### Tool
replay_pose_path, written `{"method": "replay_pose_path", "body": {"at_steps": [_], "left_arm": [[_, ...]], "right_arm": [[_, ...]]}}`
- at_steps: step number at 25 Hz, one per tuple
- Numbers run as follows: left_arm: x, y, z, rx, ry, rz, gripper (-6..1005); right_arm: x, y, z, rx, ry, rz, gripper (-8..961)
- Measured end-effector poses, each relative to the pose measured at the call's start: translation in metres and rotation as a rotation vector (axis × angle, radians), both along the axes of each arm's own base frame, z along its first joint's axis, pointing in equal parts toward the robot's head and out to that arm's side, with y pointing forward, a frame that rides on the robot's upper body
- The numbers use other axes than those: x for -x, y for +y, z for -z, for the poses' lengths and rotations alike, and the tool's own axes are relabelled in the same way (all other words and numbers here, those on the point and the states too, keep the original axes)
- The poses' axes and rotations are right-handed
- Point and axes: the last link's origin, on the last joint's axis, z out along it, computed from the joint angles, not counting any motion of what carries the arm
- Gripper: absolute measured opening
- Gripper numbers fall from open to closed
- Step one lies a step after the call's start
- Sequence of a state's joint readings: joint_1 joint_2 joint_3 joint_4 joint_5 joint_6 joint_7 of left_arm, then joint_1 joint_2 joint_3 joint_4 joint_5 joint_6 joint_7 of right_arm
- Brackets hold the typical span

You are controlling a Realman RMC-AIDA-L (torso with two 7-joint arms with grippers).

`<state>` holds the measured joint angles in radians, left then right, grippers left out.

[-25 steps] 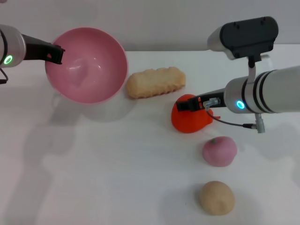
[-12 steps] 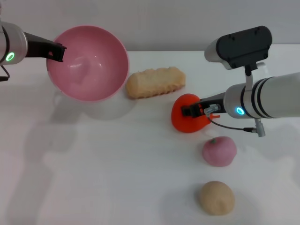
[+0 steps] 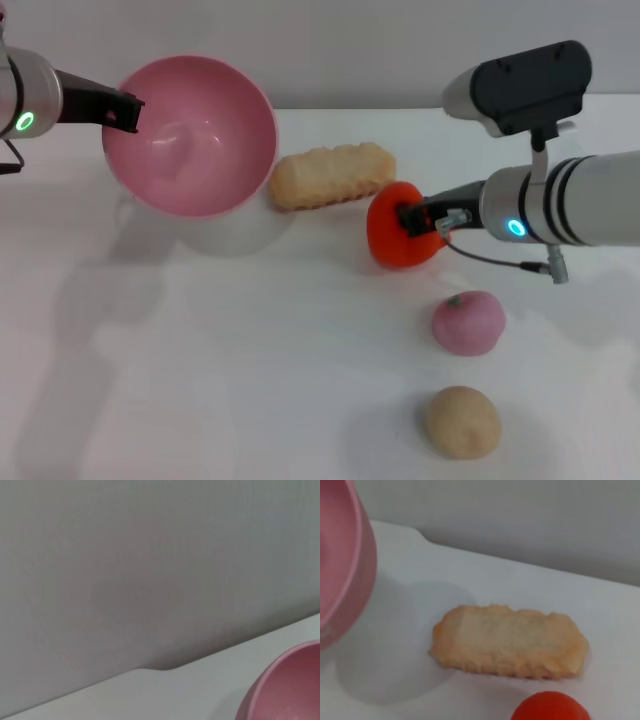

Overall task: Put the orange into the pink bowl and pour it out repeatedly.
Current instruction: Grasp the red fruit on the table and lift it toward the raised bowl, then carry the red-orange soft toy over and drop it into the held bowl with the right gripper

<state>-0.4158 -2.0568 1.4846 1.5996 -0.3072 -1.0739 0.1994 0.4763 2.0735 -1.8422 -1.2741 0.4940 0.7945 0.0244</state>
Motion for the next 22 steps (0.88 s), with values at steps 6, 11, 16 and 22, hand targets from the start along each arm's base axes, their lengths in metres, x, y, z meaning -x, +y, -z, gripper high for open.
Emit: {"method": "replay_pose_path", "body": {"at_steps": [6, 11, 16, 22], "left_arm": [[0.004, -0.001, 0.001, 0.003, 0.002, -0.011, 47], [0.009, -0.003, 0.005, 0.017, 0.007, -0.026, 47], [-0.002, -0.007, 0.026, 0.084, -0.022, 0.004, 47], [-0.022, -0.010, 0.043, 0.138, -0.046, 0.068, 47]], "right_arm": [[0.029, -0.014, -0.040, -0.091, 0.008, -0.092, 199], [0.069, -0.033, -0.092, -0.207, 0.018, -0.201, 135], [0.106, -0.043, -0.099, -0.227, 0.063, -0.328, 81], [0.119, -0.044, -0.076, -0.176, 0.078, -0.385, 49]]}}
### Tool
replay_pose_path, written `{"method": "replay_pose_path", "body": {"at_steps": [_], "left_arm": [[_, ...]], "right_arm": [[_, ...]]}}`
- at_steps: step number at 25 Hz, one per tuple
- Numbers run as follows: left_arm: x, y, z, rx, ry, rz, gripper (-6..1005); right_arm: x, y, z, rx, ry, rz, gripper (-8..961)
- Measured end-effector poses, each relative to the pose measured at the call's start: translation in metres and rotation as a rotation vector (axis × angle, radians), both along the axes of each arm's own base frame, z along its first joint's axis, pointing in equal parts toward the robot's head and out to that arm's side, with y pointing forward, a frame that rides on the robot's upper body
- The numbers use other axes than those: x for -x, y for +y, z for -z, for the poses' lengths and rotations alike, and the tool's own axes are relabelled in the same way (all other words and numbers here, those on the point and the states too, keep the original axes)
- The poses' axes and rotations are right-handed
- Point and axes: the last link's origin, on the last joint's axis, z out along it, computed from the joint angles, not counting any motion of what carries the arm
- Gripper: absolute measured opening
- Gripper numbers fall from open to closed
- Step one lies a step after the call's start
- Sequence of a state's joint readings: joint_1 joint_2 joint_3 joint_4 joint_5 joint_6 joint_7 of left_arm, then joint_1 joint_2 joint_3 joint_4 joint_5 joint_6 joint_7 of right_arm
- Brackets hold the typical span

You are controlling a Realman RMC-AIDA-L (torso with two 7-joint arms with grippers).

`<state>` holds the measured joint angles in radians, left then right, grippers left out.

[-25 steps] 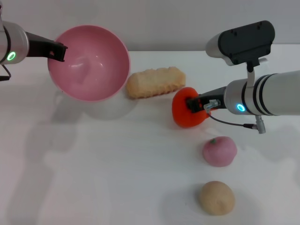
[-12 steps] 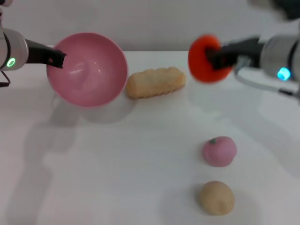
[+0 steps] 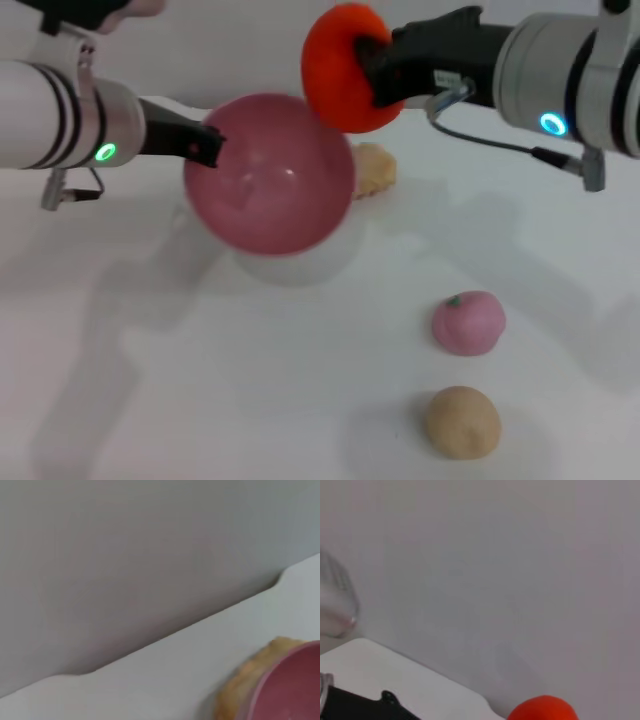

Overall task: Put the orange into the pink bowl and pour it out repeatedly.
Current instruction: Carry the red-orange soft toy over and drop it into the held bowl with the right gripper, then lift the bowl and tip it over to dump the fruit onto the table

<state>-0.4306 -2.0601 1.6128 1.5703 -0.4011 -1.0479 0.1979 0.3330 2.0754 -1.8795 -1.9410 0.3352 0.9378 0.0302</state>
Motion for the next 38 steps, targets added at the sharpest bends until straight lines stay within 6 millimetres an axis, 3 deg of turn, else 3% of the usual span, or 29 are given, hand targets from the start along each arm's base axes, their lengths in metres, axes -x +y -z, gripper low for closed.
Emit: {"method": "replay_pose_path", "body": {"at_steps": [11, 18, 20, 22, 24, 26, 27, 28, 29, 32, 34, 37, 38], "left_arm": [[-0.016, 0.003, 0.002, 0.005, -0.007, 0.047, 47], [-0.021, 0.006, 0.001, 0.000, -0.009, 0.063, 47], [-0.021, 0.006, 0.002, -0.002, -0.007, 0.069, 47], [-0.021, 0.007, 0.003, -0.005, 0.023, 0.111, 47], [-0.022, 0.006, 0.007, -0.002, 0.075, 0.180, 46], [-0.023, 0.004, 0.008, -0.001, 0.107, 0.225, 46], [-0.026, 0.001, 0.011, -0.001, 0.149, 0.291, 46], [-0.029, -0.002, 0.015, 0.002, 0.190, 0.357, 46], [-0.034, -0.008, 0.022, 0.007, 0.249, 0.451, 46], [-0.039, -0.012, 0.031, 0.018, 0.297, 0.520, 46], [-0.046, -0.022, 0.053, 0.036, 0.509, 0.708, 46], [-0.048, -0.024, 0.059, 0.036, 0.572, 0.751, 46], [-0.051, -0.030, 0.068, 0.017, 0.726, 0.857, 46]], "right_arm": [[-0.004, -0.002, 0.015, 0.059, 0.038, 0.019, 46], [-0.006, 0.000, 0.014, 0.053, 0.041, 0.023, 122], [-0.007, 0.001, 0.011, 0.039, 0.055, 0.026, 373], [-0.011, 0.005, 0.002, 0.004, 0.084, 0.049, 427], [-0.025, 0.012, -0.018, -0.062, 0.117, 0.114, 480], [-0.053, 0.020, -0.045, -0.136, 0.137, 0.225, 534], [-0.068, 0.022, -0.058, -0.174, 0.146, 0.280, 534], [-0.098, 0.023, -0.079, -0.231, 0.168, 0.379, 534], [-0.098, 0.023, -0.079, -0.231, 0.168, 0.379, 534], [-0.137, 0.017, -0.097, -0.279, 0.180, 0.488, 534], [-0.156, 0.014, -0.102, -0.285, 0.185, 0.536, 534], [-0.172, 0.009, -0.101, -0.260, 0.203, 0.573, 533], [-0.176, 0.008, -0.100, -0.245, 0.211, 0.579, 533]]}}
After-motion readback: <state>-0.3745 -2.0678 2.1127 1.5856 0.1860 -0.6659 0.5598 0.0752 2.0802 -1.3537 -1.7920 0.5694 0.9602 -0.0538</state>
